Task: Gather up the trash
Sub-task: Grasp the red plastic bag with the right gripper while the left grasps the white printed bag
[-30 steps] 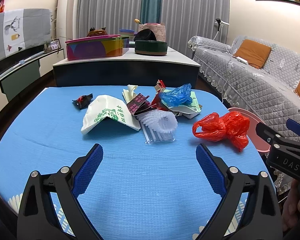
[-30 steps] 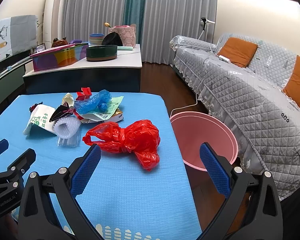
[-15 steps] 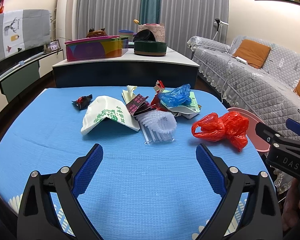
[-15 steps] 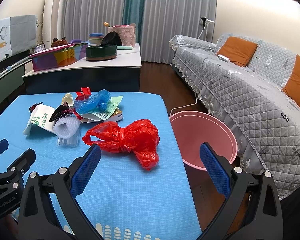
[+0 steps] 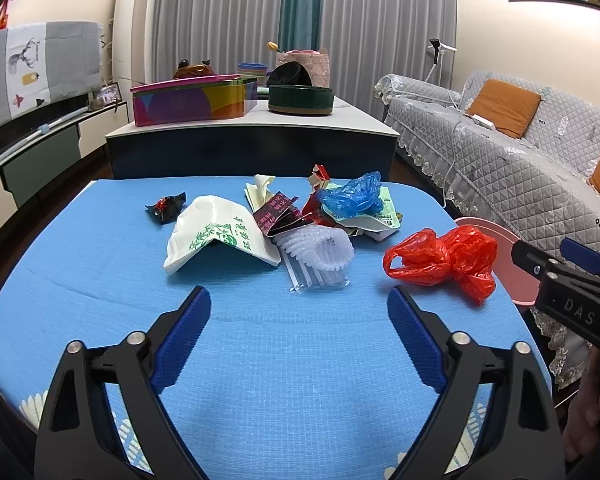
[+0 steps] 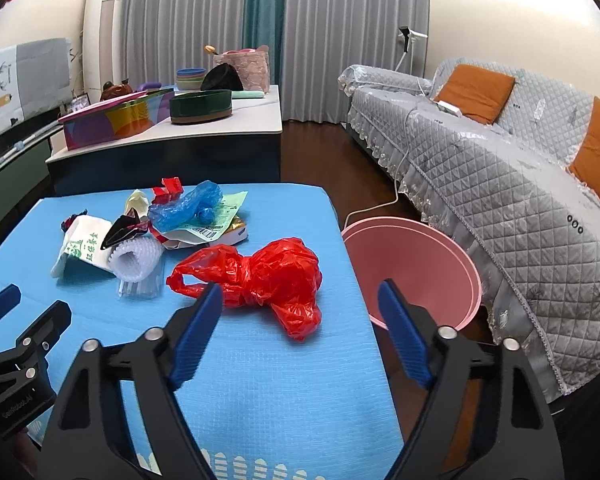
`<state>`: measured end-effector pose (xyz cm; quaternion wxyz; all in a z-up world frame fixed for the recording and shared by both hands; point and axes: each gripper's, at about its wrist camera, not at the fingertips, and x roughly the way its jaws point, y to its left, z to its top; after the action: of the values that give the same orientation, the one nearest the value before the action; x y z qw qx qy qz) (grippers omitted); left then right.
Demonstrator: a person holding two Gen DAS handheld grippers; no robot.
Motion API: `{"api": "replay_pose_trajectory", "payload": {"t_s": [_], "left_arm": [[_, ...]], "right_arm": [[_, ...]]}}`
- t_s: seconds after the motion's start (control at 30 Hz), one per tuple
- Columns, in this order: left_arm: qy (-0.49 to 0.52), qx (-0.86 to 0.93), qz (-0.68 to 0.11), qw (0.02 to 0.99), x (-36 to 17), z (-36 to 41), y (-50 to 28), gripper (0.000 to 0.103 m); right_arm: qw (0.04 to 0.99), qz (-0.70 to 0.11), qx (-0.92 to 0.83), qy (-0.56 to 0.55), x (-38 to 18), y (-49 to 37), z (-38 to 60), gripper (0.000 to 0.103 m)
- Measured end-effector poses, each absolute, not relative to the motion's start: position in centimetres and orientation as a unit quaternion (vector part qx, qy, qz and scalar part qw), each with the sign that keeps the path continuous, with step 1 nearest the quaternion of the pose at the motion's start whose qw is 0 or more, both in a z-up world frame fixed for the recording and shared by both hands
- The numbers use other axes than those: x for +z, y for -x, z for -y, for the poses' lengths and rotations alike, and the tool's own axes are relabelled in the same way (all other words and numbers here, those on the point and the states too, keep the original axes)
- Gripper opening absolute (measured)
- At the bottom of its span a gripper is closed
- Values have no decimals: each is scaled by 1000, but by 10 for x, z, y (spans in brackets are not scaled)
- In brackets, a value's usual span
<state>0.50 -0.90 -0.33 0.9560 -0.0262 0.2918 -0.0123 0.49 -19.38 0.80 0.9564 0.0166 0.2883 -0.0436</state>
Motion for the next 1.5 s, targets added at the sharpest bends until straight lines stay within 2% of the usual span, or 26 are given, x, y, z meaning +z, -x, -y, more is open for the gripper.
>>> {"api": "replay_pose_trajectory", "payload": {"t_s": [0.1, 0.3, 0.4, 1.17, 1.33, 1.47, 1.5], "left_arm": [[26, -10, -295, 955, -4, 8, -8, 75], [30, 6, -308, 951, -10, -1, -20, 51], [36, 13, -316, 948, -14, -5, -29, 42], [98, 56, -351, 930, -41, -33, -95, 42], [103, 57, -345, 931, -38, -33, -101, 42], [109, 61, -341, 932, -37, -36, -103, 31], [109, 61, -341, 932, -36, -37, -103, 24]], "right_arm": [[955, -294, -40, -25, 6, -11, 195, 69], [952, -300, -47, -37, 1, -31, 201, 69], [951, -302, -53, -34, -4, -43, 201, 69], [934, -354, -26, -45, -39, -101, 195, 69], [935, -351, -22, -43, -39, -101, 193, 63], [937, -348, -13, -38, -39, -100, 190, 55], [937, -348, -11, -37, -39, -100, 190, 53]]}}
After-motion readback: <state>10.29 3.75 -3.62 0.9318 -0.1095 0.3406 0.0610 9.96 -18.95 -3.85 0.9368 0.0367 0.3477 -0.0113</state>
